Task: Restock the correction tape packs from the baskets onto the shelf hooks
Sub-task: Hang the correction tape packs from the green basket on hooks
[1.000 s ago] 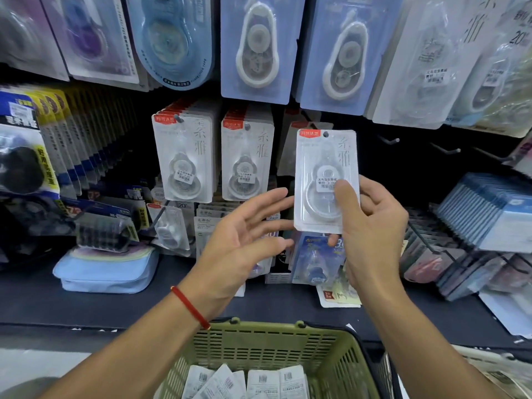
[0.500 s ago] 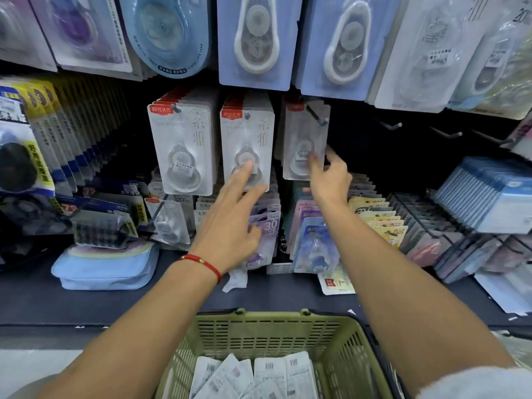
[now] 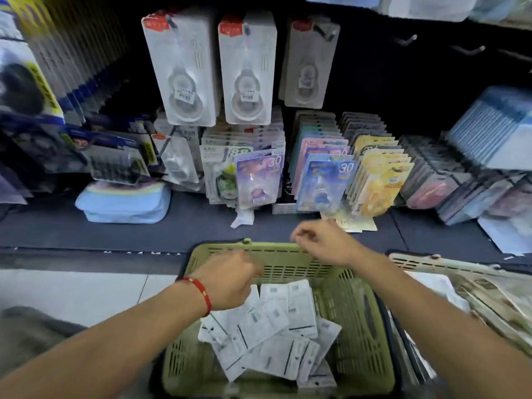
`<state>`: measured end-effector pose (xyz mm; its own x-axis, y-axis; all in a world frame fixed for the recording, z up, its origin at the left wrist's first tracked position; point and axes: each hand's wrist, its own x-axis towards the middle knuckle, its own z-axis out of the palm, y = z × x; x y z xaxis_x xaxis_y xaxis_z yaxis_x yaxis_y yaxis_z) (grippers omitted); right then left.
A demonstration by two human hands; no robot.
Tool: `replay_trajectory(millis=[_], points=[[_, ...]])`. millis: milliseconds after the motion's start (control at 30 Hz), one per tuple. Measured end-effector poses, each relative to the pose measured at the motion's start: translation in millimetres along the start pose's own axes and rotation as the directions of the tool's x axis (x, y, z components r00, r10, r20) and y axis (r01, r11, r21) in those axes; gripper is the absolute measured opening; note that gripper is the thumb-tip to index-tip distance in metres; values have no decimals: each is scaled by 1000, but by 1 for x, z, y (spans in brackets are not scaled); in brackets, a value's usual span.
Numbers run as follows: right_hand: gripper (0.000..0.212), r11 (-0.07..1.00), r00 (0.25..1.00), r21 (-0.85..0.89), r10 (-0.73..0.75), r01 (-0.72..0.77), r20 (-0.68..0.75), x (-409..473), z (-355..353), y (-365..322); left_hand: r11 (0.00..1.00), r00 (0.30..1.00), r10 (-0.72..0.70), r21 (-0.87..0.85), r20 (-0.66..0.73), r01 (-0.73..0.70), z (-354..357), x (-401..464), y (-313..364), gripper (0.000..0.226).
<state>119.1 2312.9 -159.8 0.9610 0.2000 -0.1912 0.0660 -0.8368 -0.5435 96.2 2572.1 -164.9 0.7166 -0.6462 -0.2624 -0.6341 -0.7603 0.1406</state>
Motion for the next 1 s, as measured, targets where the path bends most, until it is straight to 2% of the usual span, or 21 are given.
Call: replay_trajectory(millis=[67,167,233,300,433,567,667,733,767,833,900,933,967,1000], points=[[25,972,962,-226,114,-57,248,-11,53,22,999,983,-39,14,181,37,40,-8,2,51],[60,954,824,-281,242,-105,513,-45,126,51,992,917,-107,-18,384,123,88,-18,7,52],[85,933,776,-359,254,-39,578,-67,163,63,989,882,-101,-52,460,141,103,-20,11,50],[98,895,764,-441,244,59,598,-79,185,65,983,879,-85,-107,468,152,104,-14,12,47],[80,901,804,-430,213,58,555,-81,189,61,962,929,-116,-194,353,194,93,4,12,43],[67,974,872,-213,170,-78,458,-78,163,56,947,919,-91,-251,385,200,101,9,19,47],[44,990,957,-49,144,-136,253,-69,136,52,907,914,-58,-362,402,217,110,9,24,73],[48,984,980,69,156,-165,123,-63,119,49,834,923,-60,-488,380,256,109,8,26,89],[56,978,983,119,158,-168,90,-60,112,47,794,930,-65,-546,362,268,107,8,25,87],[57,951,983,250,171,-181,63,-59,104,44,715,943,-81,-641,323,281,103,10,24,60],[39,861,966,440,252,-253,62,-57,103,44,655,946,-156,-687,283,314,101,12,22,29],[31,840,956,464,286,-280,61,-58,107,45,616,938,-213,-707,275,347,100,11,19,24],[23,876,952,377,294,-302,81,-60,111,50,578,926,-261,-723,275,378,100,10,15,24],[18,931,945,188,284,-312,164,-64,118,55,545,912,-299,-734,280,405,99,7,11,26]])
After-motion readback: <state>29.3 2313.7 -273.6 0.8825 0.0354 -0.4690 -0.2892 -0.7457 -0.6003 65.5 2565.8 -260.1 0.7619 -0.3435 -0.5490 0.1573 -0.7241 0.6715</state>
